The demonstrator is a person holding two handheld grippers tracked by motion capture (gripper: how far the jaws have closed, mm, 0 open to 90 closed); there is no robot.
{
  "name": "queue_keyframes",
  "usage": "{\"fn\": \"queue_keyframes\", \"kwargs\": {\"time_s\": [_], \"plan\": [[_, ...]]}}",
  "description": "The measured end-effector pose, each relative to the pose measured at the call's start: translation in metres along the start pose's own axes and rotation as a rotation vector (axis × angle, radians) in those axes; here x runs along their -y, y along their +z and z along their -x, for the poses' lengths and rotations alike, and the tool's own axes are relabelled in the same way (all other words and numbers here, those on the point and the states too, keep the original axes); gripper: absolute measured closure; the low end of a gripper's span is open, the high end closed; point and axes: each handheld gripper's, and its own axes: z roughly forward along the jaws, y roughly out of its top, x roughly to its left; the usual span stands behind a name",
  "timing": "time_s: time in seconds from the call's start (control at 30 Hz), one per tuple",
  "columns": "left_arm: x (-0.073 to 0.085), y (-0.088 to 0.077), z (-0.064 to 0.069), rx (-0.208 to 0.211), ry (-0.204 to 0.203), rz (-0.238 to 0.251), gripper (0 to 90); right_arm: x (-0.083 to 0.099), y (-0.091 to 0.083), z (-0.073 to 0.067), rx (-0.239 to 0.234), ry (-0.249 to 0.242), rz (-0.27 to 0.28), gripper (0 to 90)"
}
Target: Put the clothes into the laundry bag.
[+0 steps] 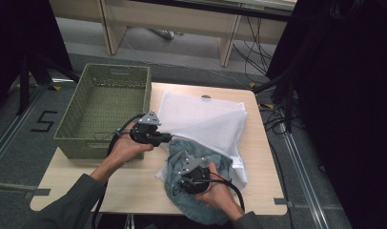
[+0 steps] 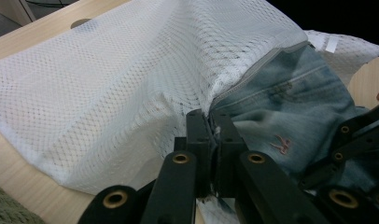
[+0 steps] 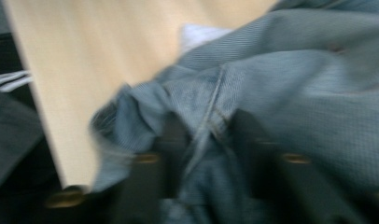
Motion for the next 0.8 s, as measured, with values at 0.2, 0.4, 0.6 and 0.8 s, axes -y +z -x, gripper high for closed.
{"fn": "queue_keyframes", "kwargs": {"time_s": [0.2,0.4,0.6,0.8], "plan": [[-0.004,-0.007,0.004,0.005,0.011,0.013,87.0,-0.018,-0.031,0.019,0.175,0.046,0.129,84.0],[-0.007,-0.011,0.007,0.007,0.018,0.020,87.0,-0.031,-0.037,0.058,0.280,0.118,0.146,83.9],[0.000,-0.004,0.010,0.025,0.019,0.006,85.8,-0.015,0.014,0.067,0.262,0.153,0.023,81.5],[0.023,0.002,0.018,-0.021,-0.042,-0.039,62.8,-0.013,0.004,0.065,0.237,0.174,0.049,79.4]]}}
